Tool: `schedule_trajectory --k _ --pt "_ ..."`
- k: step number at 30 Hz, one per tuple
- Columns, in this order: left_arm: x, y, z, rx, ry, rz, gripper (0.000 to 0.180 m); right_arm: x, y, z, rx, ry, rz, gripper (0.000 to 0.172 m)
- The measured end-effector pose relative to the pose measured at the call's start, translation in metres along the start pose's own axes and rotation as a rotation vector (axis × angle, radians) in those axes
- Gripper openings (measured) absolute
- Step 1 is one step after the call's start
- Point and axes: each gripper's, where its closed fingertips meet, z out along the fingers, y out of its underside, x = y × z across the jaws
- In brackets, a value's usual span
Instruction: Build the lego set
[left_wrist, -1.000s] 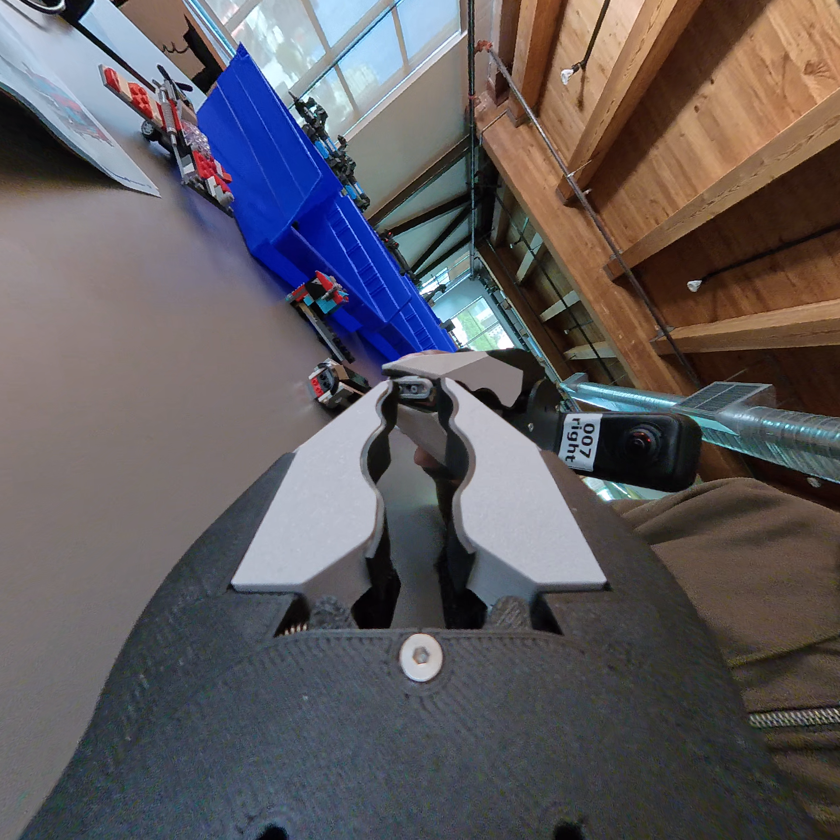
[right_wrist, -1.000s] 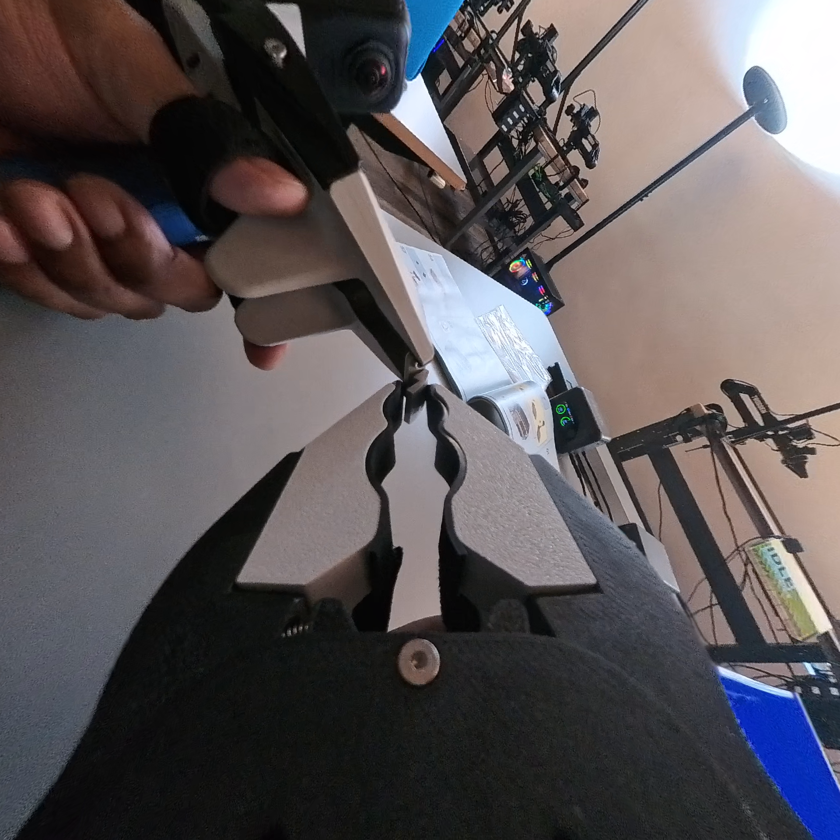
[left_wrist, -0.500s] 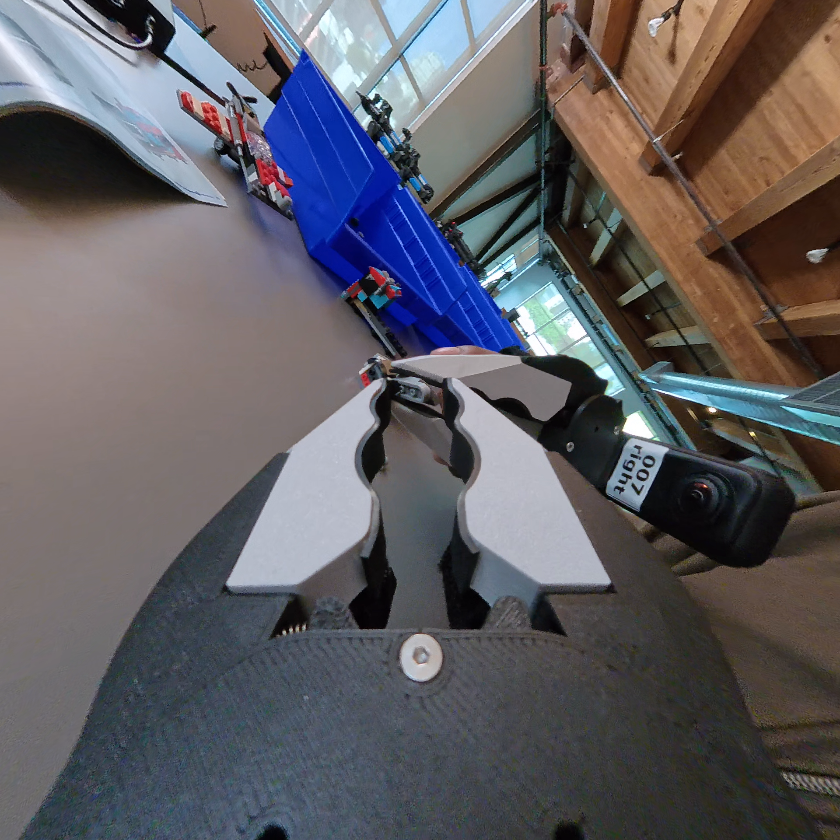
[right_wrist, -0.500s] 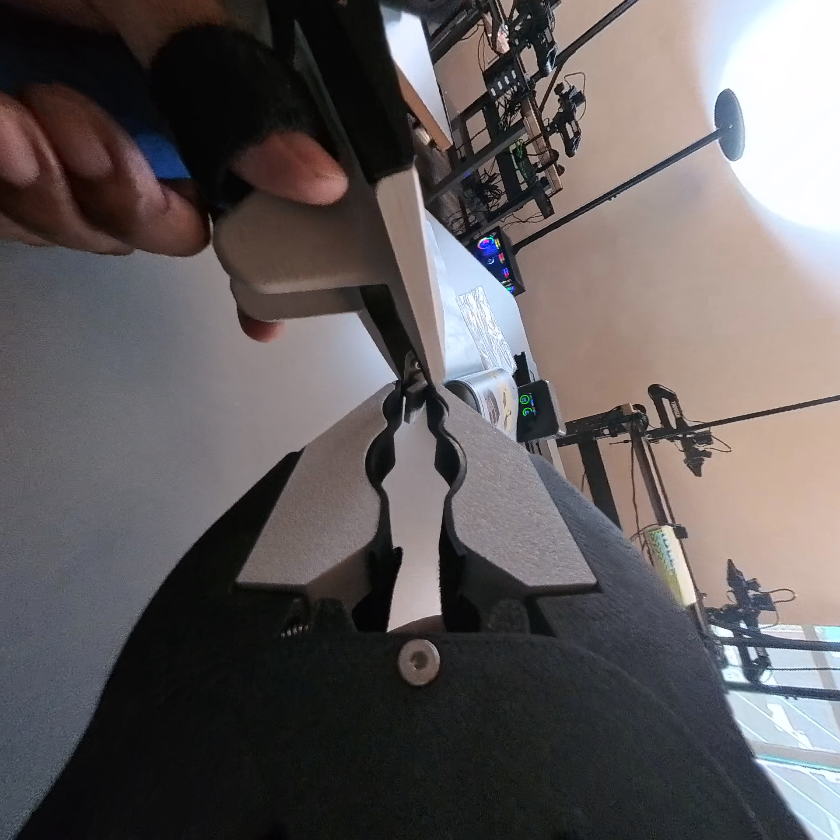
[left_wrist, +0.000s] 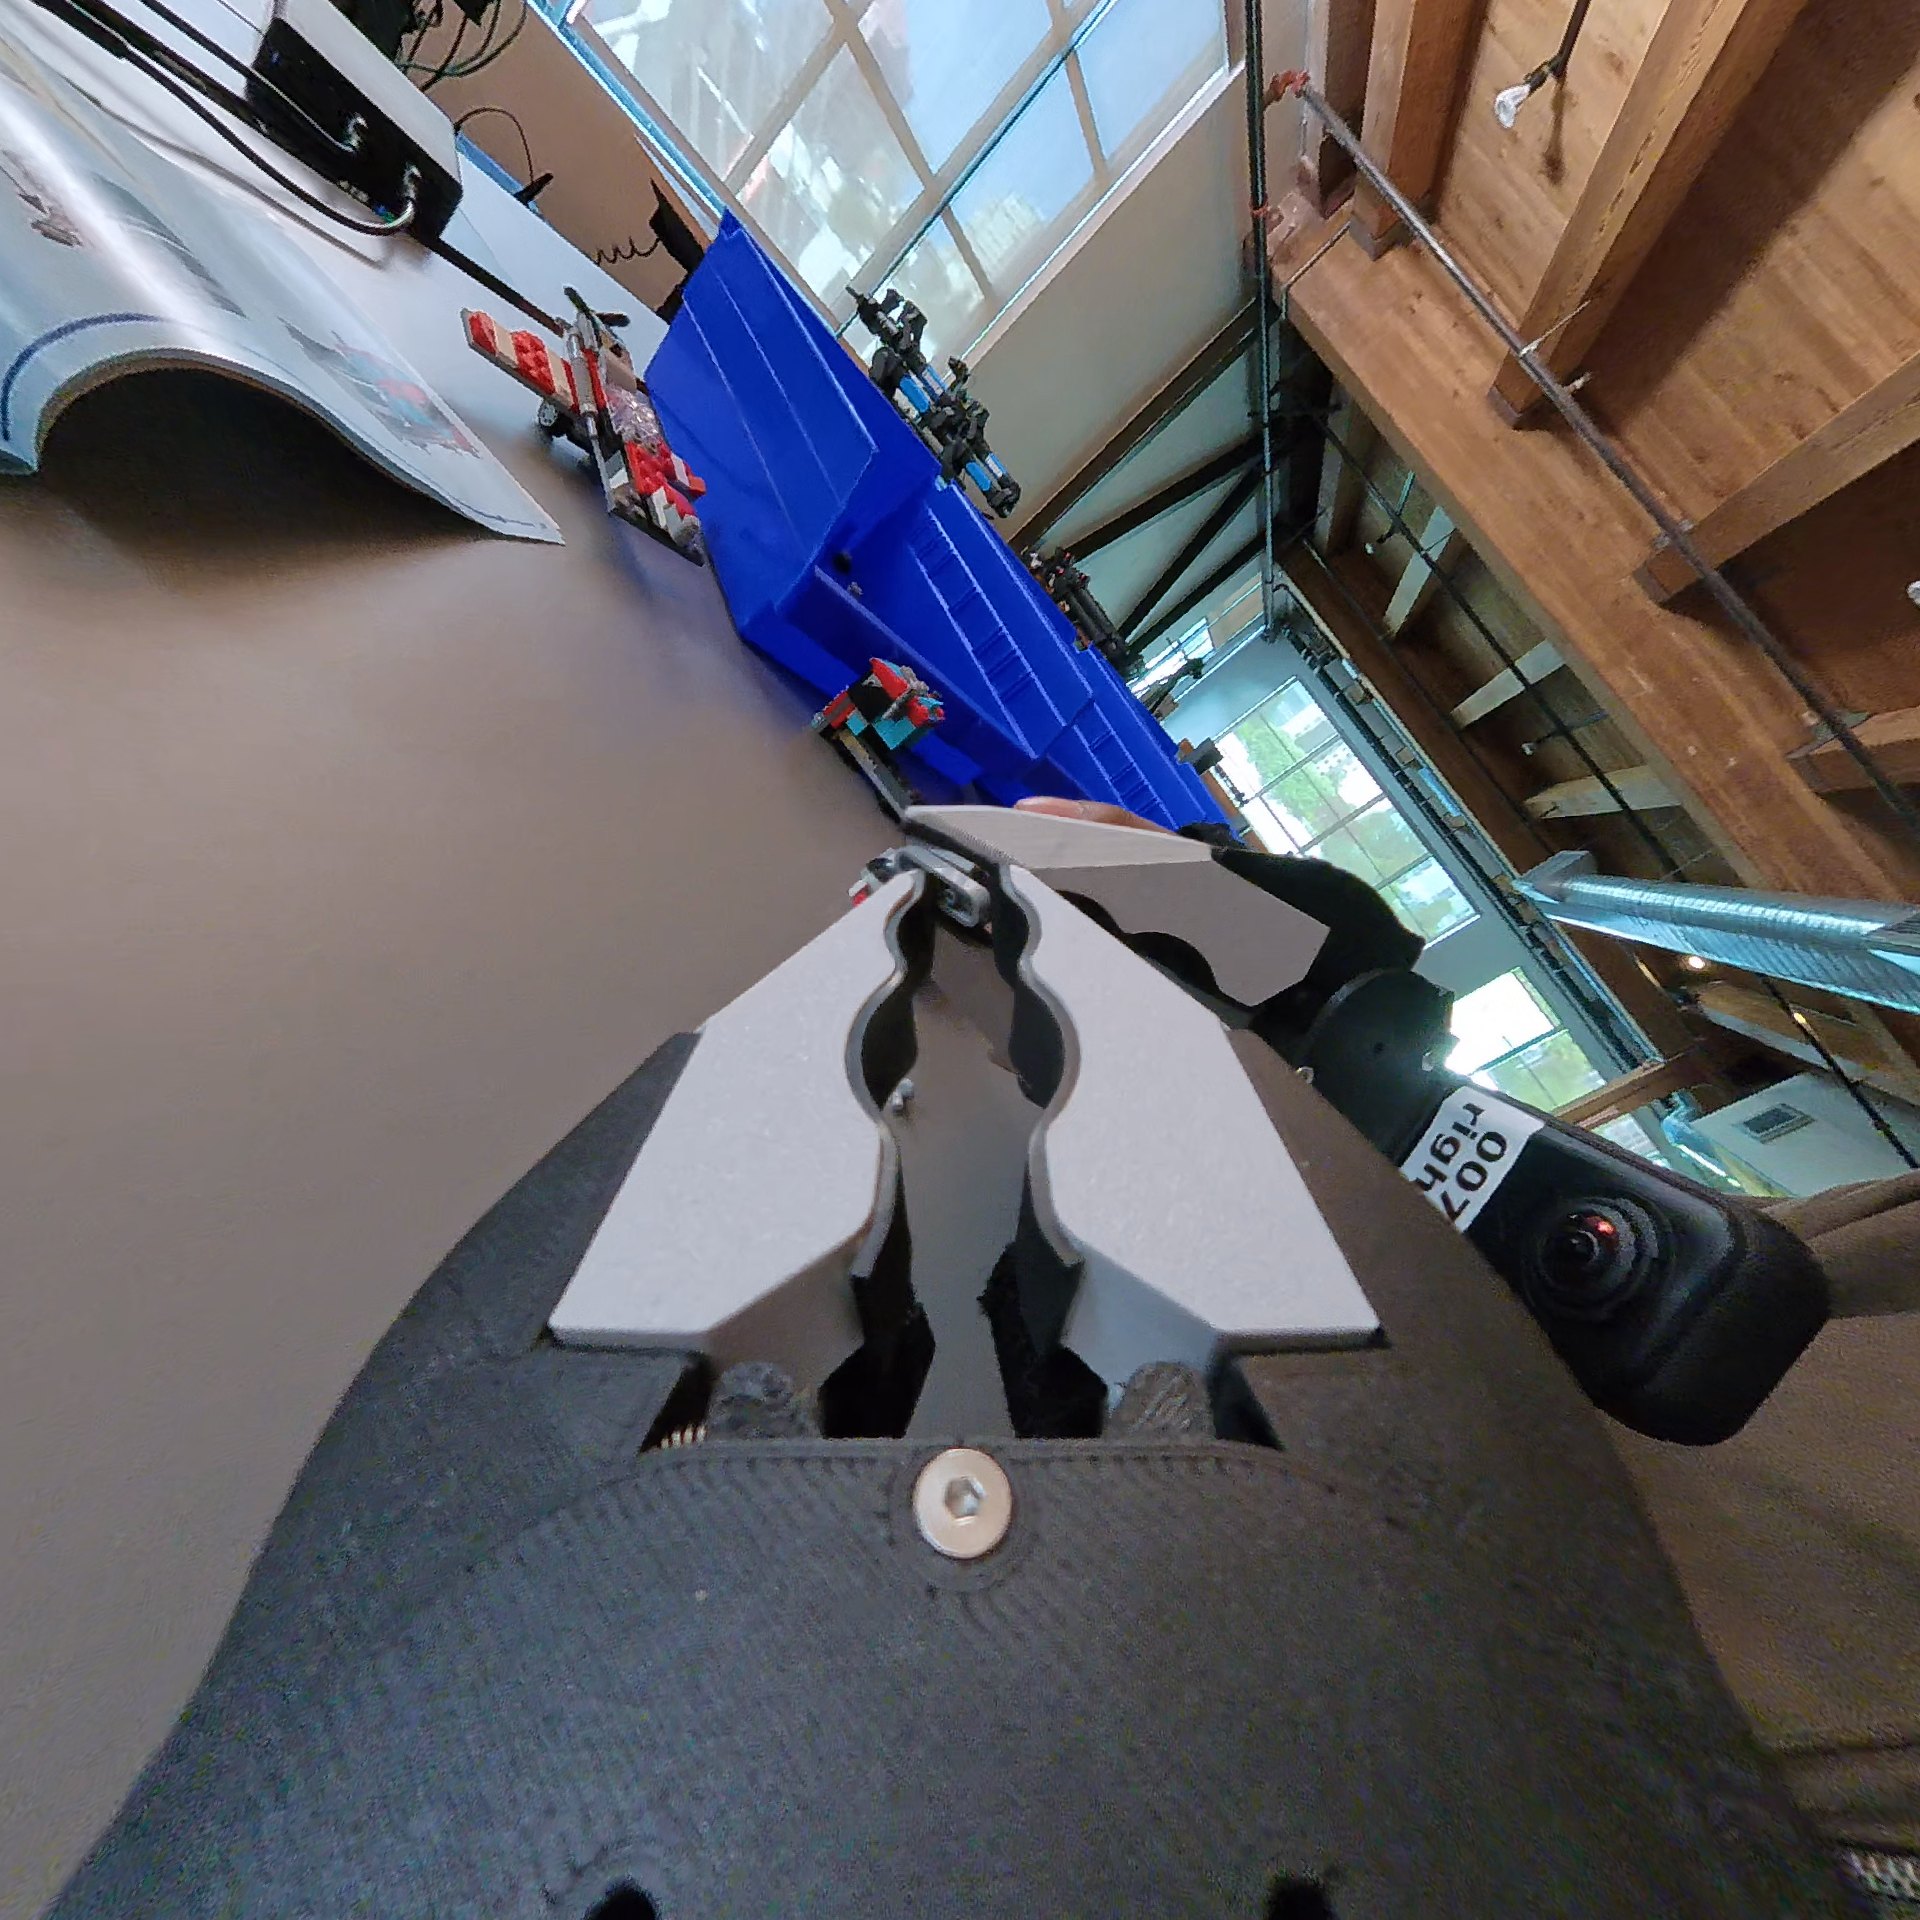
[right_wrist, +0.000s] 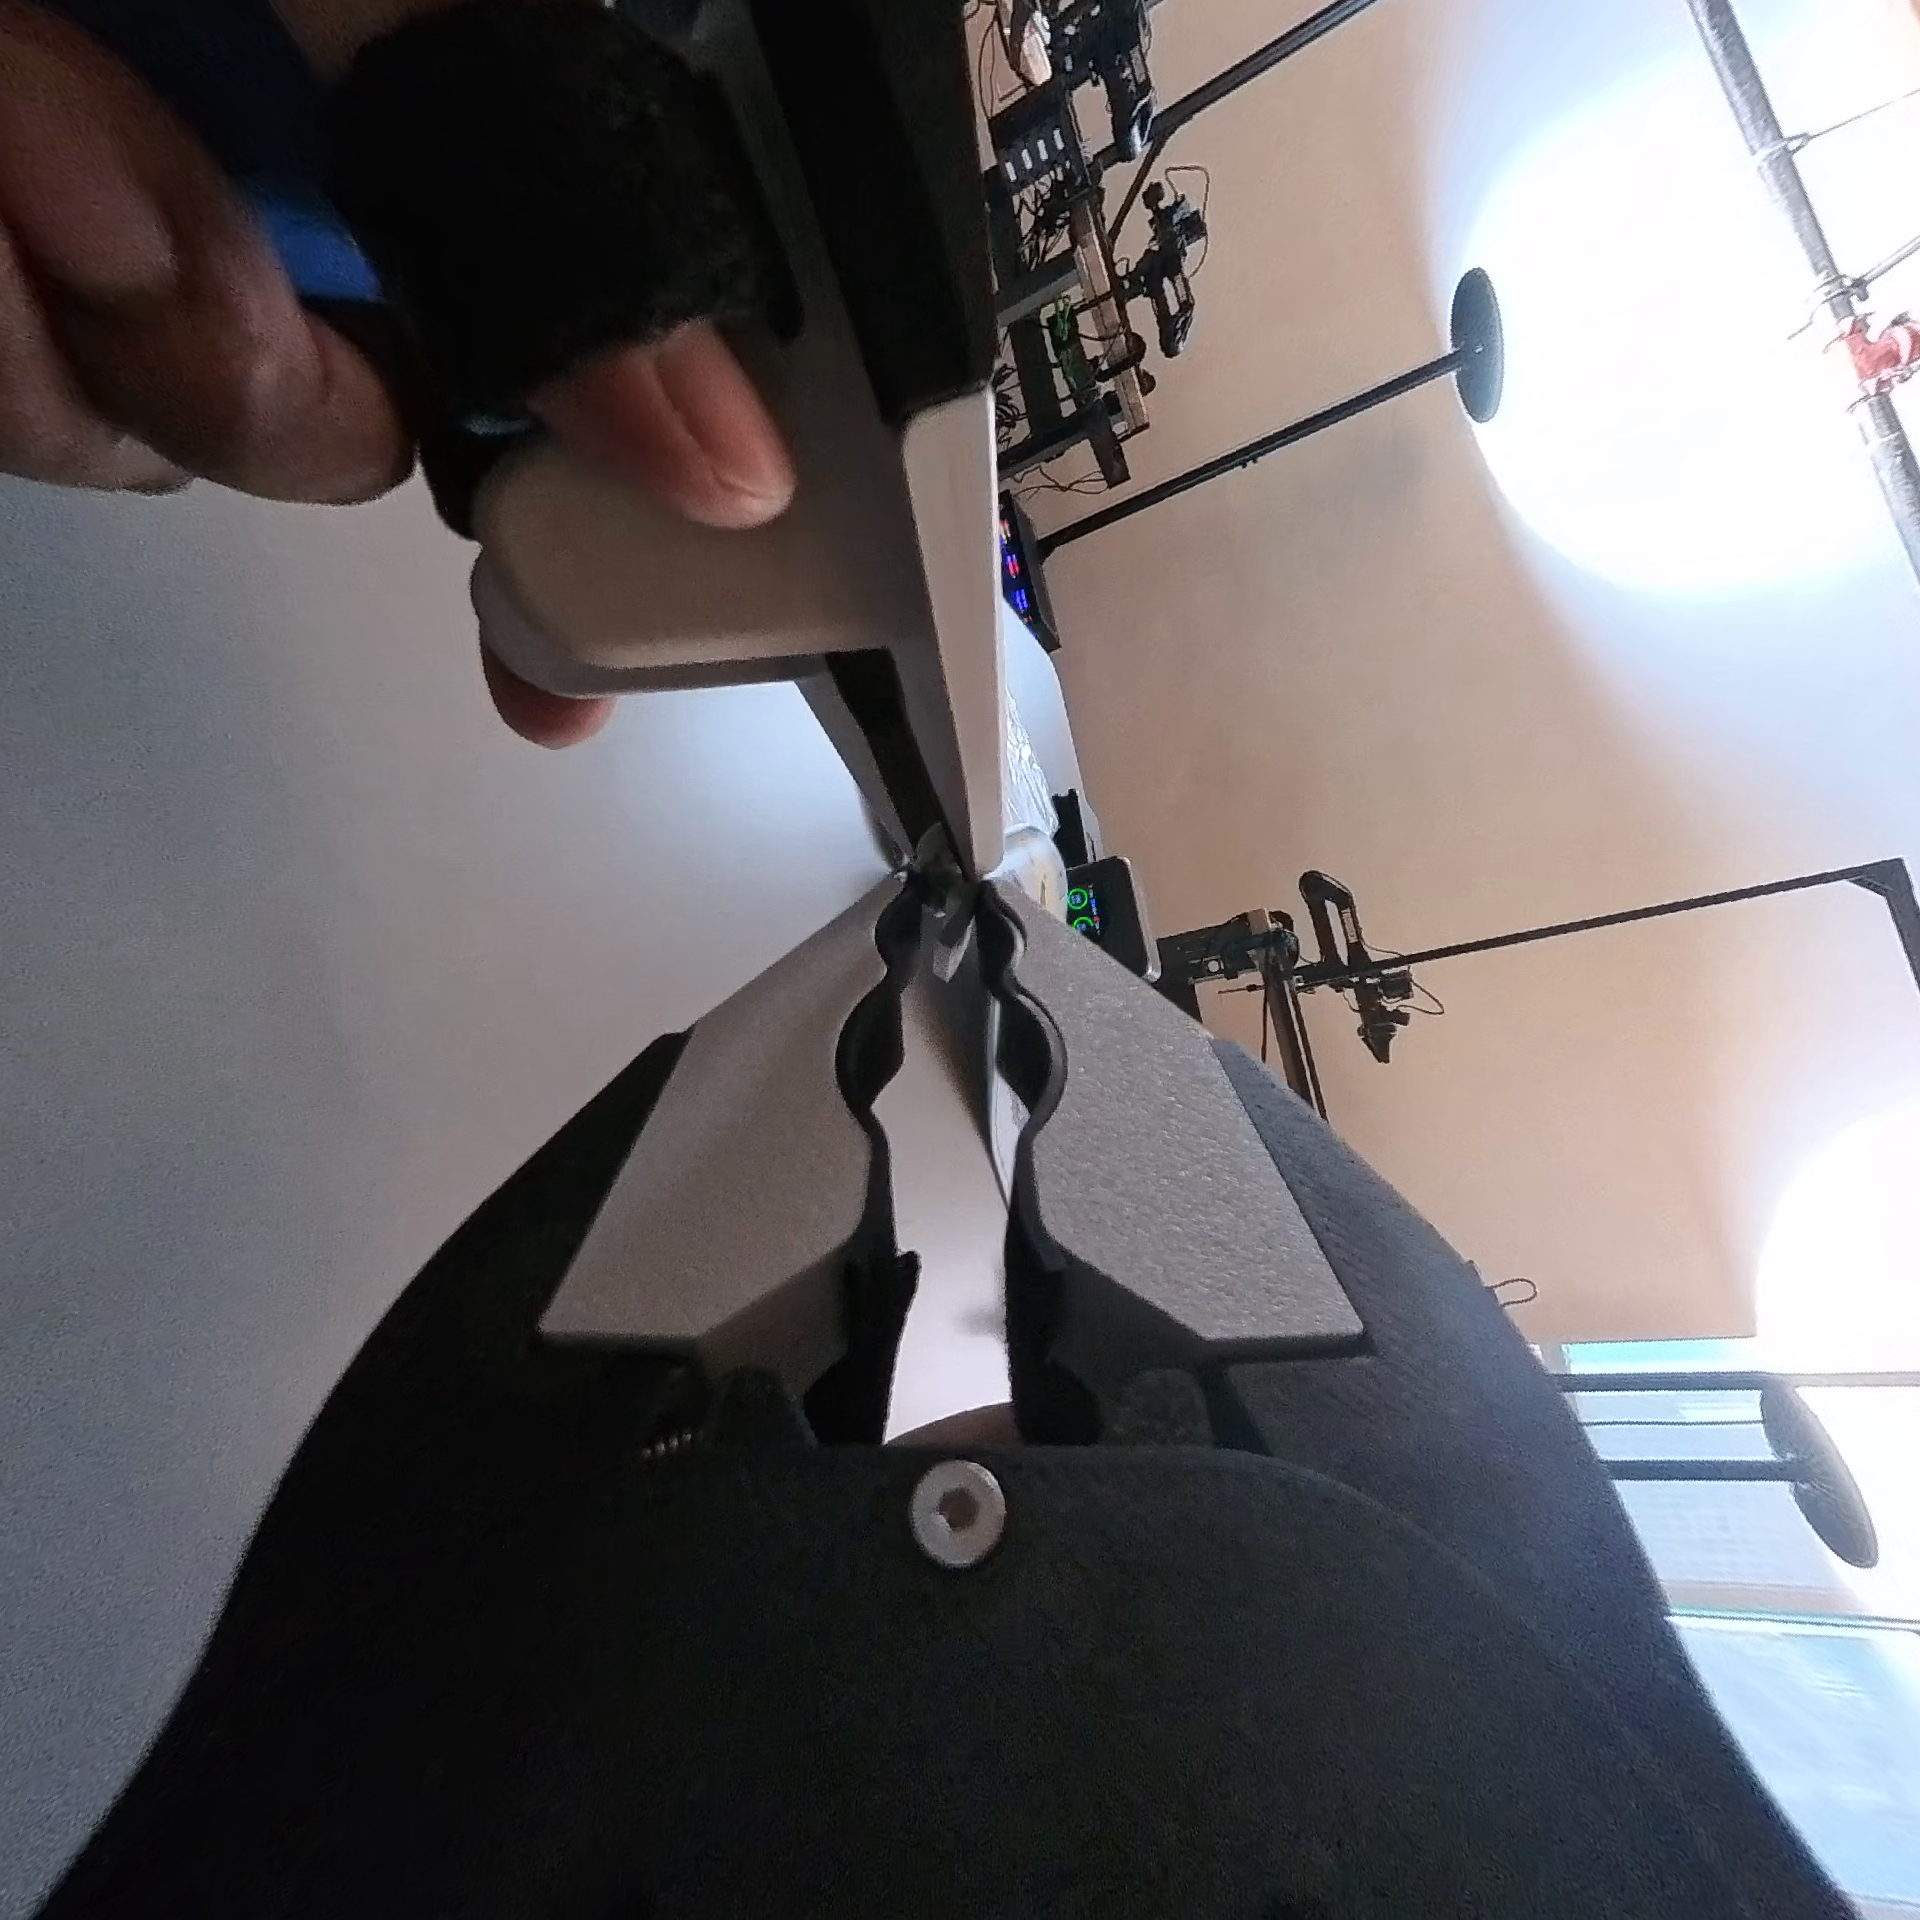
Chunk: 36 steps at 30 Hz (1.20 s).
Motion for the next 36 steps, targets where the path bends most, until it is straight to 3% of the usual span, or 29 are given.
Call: schedule_trajectory --k 10,24,29,36 --pt "0.0 -0.001 -0.002 0.007 0.035 -0.063 0.008 0.001 0.0 0.0 0.014 -0.002 0.056 0.012" --pt "-0.015 0.003 -0.005 -0.03 -0.065 -0.06 0.008 -0.006 0.012 -0.007 -0.022 -0.076 0.149 0.007" --pt "-0.015 0.0 -0.013 -0.026 -0.041 -0.079 0.008 0.004 0.024 -0.02 -0.013 -0.127 0.313 0.009" --pt "0.004 0.002 -0.015 -0.038 0.11 -0.145 0.007 0.009 0.013 -0.036 0.143 -0.272 0.512 0.018"
